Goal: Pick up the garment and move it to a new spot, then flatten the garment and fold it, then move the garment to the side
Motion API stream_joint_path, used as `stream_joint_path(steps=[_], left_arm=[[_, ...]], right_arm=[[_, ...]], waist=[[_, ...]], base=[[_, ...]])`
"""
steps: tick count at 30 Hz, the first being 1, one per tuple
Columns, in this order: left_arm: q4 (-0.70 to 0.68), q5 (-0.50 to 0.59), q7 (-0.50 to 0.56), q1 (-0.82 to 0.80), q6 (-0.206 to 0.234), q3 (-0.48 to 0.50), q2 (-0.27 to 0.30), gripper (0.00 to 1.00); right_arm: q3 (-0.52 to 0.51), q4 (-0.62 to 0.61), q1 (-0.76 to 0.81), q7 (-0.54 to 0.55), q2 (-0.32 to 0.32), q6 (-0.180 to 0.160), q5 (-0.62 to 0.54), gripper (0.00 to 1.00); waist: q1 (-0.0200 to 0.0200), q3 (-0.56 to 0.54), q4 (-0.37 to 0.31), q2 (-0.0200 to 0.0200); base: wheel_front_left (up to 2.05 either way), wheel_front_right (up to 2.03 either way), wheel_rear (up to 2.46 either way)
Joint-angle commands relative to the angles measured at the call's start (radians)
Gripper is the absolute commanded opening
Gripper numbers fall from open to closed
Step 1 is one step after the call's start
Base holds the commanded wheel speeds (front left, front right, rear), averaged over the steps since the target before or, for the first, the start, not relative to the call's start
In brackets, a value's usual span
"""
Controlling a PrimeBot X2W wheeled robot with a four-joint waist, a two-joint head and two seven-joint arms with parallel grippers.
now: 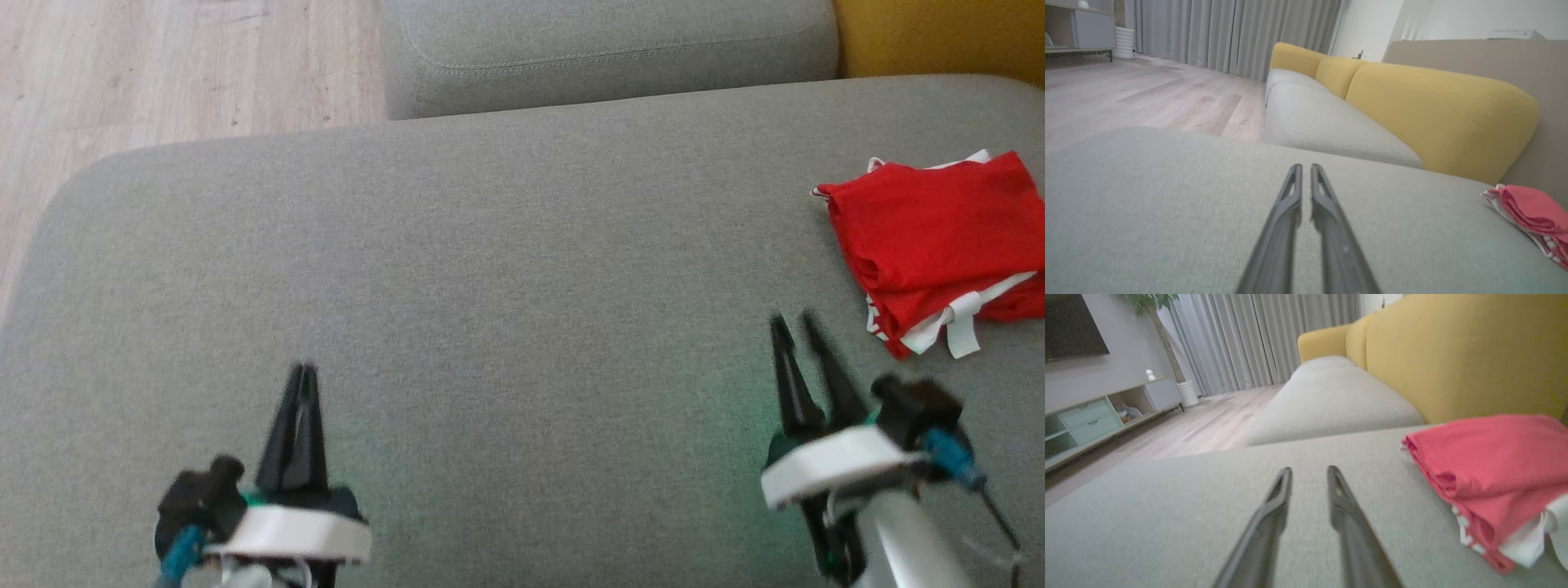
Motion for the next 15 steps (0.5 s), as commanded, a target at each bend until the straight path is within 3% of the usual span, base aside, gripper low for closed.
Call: stream_joint_path(steps=[1, 15], left_arm=[[0.007, -0.007, 0.002, 0.003, 0.000, 0.001, 0.000, 0.00], [0.005, -0.150, 0.044, -0.005, -0.005, 0.030, 0.000, 0.00]], right_arm=[[0.000, 0.005, 0.006, 0.001, 0.000, 0.000, 0.008, 0.00], [-0.017, -0.011, 0.009, 0.037, -0.005, 0.000, 0.175, 0.00]], waist=[[0.0000, 0.000, 0.000, 0.0000], [0.0000, -0.004, 0.006, 0.0000]], base=[[0.00, 0.00, 0.00], [0.00, 0.00, 0.00]])
